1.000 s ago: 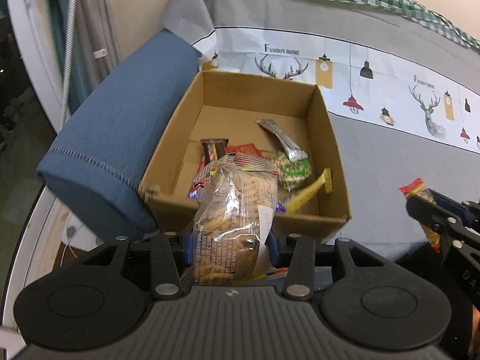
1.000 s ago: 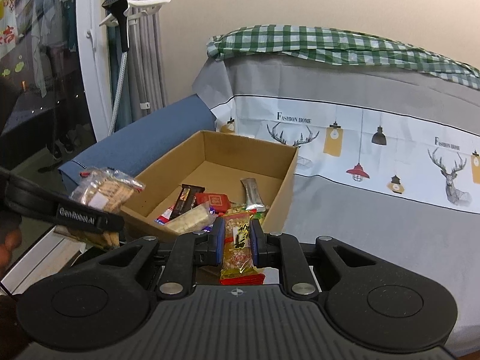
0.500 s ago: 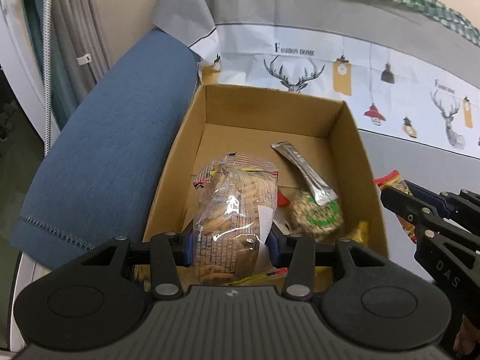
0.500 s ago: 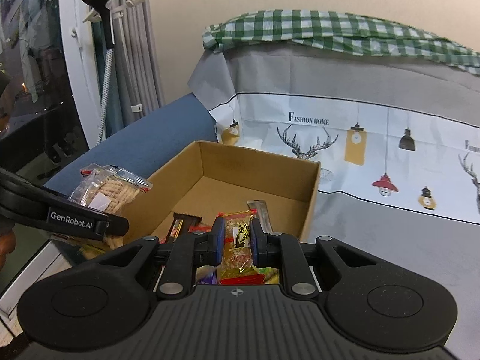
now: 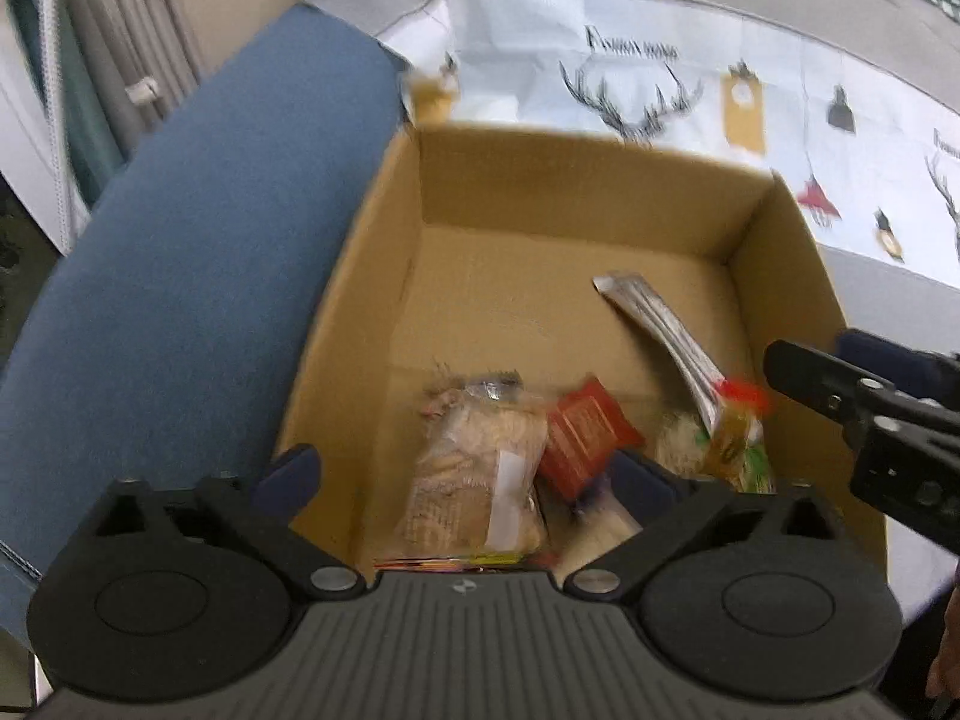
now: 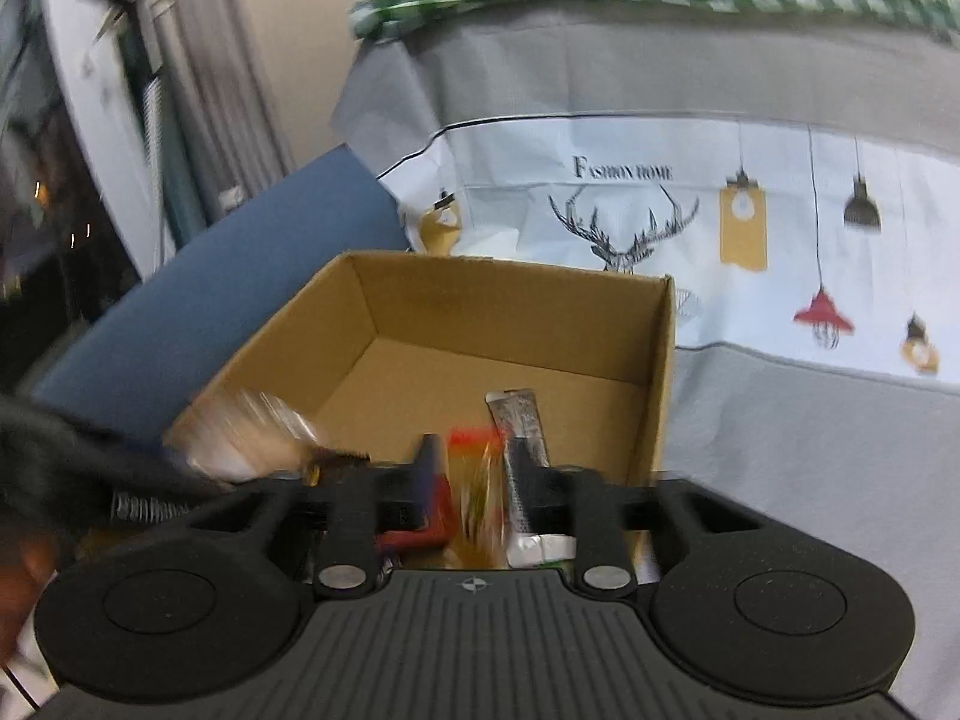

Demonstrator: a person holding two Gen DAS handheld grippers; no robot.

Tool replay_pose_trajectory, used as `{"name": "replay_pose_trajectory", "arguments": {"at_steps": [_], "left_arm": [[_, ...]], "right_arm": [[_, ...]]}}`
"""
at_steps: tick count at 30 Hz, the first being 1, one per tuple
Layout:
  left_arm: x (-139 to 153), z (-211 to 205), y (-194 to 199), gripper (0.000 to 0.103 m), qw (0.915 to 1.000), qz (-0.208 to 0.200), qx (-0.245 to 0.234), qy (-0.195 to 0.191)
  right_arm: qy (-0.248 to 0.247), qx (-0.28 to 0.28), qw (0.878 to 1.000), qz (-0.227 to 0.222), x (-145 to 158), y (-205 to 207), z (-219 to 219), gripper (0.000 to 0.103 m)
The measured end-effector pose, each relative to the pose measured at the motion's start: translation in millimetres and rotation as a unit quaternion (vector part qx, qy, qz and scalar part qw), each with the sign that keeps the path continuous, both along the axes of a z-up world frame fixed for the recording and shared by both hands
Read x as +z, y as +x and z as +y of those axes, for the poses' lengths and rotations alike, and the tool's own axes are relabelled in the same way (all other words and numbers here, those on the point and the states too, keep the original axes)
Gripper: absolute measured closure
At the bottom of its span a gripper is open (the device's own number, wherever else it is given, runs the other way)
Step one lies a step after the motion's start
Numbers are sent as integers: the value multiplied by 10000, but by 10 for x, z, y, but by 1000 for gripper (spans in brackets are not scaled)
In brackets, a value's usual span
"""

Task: Organize snacks

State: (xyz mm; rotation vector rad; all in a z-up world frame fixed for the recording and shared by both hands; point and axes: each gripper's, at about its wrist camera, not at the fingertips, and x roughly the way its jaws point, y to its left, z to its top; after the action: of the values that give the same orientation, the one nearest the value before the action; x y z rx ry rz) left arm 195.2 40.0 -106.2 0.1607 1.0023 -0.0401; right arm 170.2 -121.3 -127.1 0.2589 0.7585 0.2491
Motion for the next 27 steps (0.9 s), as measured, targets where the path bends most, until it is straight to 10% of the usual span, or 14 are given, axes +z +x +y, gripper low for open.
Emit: {"name": "replay_pose_trajectory", "arguments": {"at_steps": [6,27], "left_arm": [[87,41,-134,0,9999,4,124,34],[492,-104,-2105,0,9984,-431,249,250]], "right_arm": [[-7,-265,9993,-247,80,-69,-89,12],[-932,75,9928,-750,631,-2062,16,3]]}}
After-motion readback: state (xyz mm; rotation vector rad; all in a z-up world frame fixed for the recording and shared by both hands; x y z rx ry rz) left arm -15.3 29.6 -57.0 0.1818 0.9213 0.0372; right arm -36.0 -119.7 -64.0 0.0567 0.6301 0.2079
